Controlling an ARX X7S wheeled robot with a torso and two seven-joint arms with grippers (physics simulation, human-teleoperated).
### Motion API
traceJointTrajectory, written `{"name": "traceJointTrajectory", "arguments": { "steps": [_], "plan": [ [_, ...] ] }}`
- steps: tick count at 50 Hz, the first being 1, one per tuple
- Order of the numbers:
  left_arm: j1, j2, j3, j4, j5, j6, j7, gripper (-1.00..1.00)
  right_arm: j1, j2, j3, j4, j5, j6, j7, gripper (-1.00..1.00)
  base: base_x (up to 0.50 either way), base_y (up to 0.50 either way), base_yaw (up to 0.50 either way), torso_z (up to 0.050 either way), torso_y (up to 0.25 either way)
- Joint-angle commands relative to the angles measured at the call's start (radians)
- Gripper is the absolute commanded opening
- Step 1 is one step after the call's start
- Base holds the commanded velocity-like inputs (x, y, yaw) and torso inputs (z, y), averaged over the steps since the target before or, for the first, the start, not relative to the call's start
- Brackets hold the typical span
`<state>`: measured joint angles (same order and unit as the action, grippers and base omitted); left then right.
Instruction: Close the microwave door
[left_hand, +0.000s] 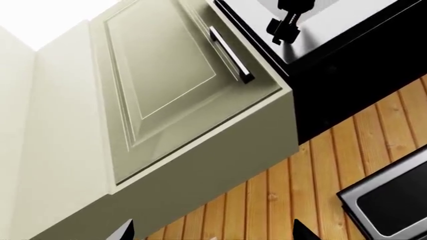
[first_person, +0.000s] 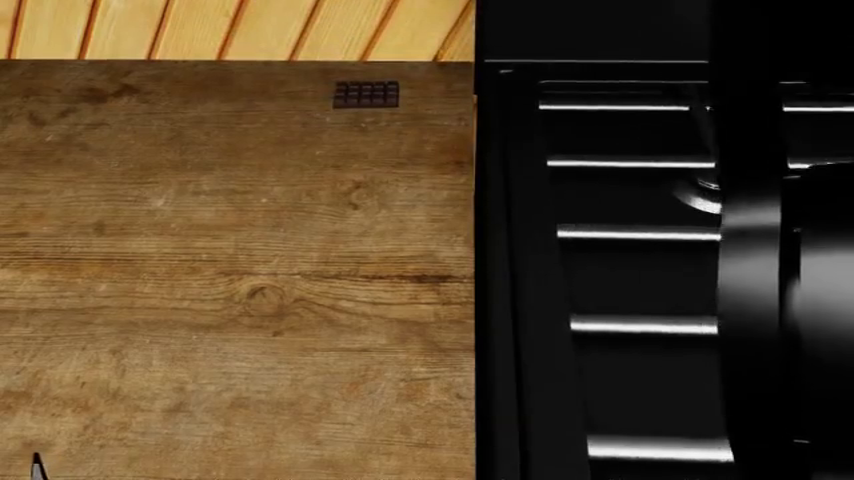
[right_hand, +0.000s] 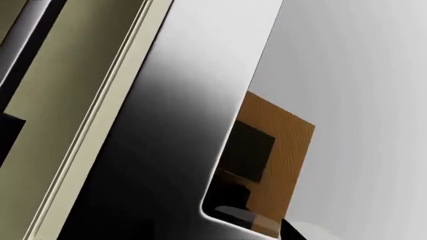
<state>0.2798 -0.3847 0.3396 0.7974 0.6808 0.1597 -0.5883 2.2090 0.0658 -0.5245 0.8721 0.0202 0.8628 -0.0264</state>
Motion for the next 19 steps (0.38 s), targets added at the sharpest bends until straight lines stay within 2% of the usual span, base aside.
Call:
{"name": "traceJointTrajectory", "arguments": {
  "steps": [1, 8, 19],
  "plan": [
    [0.004, -0.003, -0.006, 0.000, -0.005, -0.003, -0.009, 1.00, 0.017, -0.018, -0.004, 0.148, -0.047, -0.064, -0.056, 1.00, 0.03, 0.00, 0.01, 0.010, 0.000],
    [0.002, -0.004, 0.000, -0.003, -0.004, -0.002, -0.008, 1.00, 0.114, -0.056, -0.008, 0.424, -0.035, -0.171, -0.064, 1.00, 0.03, 0.00, 0.01, 0.006, 0.000],
    [-0.003, -0.003, 0.003, -0.004, -0.004, -0.006, -0.006, 1.00, 0.127, -0.059, -0.037, 0.434, -0.025, -0.147, -0.082, 1.00, 0.03, 0.00, 0.01, 0.006, 0.000]
  ]
}}
